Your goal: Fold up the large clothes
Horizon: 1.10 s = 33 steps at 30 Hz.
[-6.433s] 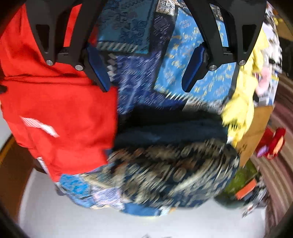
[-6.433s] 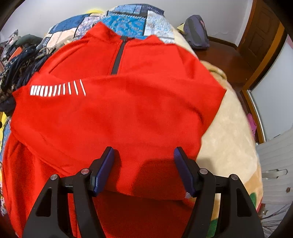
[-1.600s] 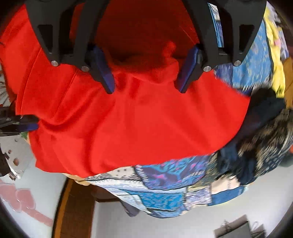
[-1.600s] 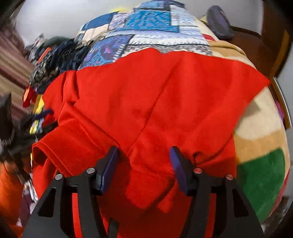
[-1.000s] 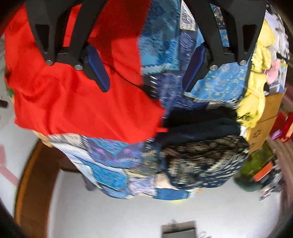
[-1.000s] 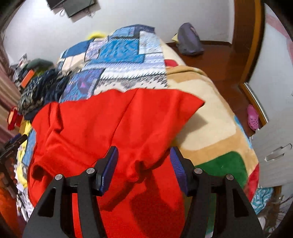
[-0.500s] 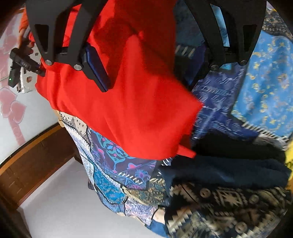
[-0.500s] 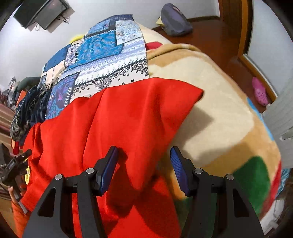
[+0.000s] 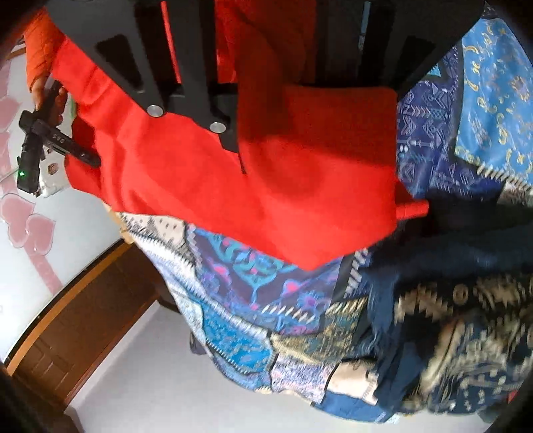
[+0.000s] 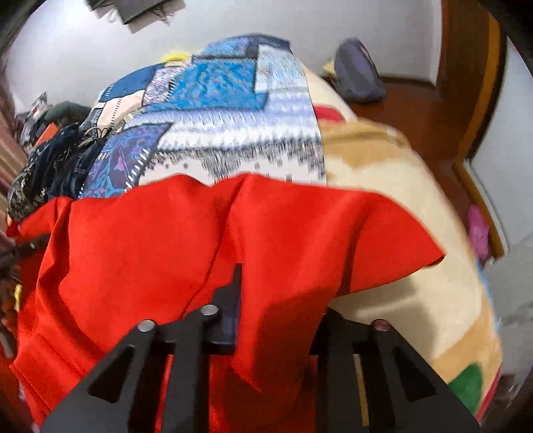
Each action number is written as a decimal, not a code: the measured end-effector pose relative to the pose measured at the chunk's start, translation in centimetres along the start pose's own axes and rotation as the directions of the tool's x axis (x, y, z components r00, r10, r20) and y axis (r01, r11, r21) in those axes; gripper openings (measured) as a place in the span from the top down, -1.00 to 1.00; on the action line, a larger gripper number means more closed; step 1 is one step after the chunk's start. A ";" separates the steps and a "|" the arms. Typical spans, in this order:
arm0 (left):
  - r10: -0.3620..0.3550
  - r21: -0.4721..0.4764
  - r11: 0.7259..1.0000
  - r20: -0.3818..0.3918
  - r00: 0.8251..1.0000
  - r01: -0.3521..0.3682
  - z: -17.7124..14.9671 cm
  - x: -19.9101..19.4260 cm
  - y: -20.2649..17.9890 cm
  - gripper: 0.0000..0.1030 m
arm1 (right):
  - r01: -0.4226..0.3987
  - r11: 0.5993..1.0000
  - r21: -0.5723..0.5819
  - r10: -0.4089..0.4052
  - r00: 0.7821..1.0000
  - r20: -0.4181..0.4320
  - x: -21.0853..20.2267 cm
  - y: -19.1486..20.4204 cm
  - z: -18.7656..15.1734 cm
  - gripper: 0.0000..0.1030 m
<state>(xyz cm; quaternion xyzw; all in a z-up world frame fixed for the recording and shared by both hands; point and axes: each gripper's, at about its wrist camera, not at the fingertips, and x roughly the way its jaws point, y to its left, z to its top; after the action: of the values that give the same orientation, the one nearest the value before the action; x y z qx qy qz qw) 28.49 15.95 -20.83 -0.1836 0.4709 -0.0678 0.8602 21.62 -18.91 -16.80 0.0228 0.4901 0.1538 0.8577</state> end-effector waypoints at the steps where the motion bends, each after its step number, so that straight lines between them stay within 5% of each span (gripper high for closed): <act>1: 0.002 0.006 1.000 0.019 1.000 -0.002 0.6 -0.6 -0.4 0.73 | 0.005 1.000 -0.018 -0.005 1.000 0.012 -0.2 0.1 0.5 0.72; 11: 0.029 0.178 0.982 0.188 0.982 -0.063 5.7 -5.5 -6.0 0.74 | 0.041 0.994 -0.106 -0.021 0.984 0.178 -2.1 2.7 8.3 0.87; 19: 0.126 0.079 0.986 0.211 0.969 -0.146 9.6 -3.2 -2.9 0.74 | 0.067 0.991 -0.117 -0.043 0.980 0.195 -0.1 3.4 12.1 0.87; 23: 0.167 0.043 0.983 0.196 0.966 -0.178 10.2 -1.6 -0.5 0.74 | -0.013 0.998 -0.057 0.020 0.990 0.141 1.4 2.2 12.5 0.87; 26: 0.241 0.088 0.964 0.114 0.964 -0.251 9.8 0.9 0.3 0.62 | -0.038 0.999 0.017 0.036 0.996 0.081 3.1 0.8 12.0 0.68; 30: 0.328 0.154 0.930 0.057 0.943 -0.333 8.2 2.4 0.7 0.48 | 0.030 0.998 0.061 -0.029 0.999 -0.014 4.7 -0.3 10.5 0.25; 33: 0.331 0.153 0.929 0.065 0.941 -0.337 6.7 1.2 0.8 -0.09 | 0.059 0.997 0.052 -0.057 0.998 -0.036 3.9 -1.0 9.3 0.24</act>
<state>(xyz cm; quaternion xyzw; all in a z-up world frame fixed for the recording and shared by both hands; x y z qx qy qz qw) 34.72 18.03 -18.78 -0.0315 0.4717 0.0449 0.8801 31.59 -17.68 -15.35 0.0285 0.5090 0.1162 0.8524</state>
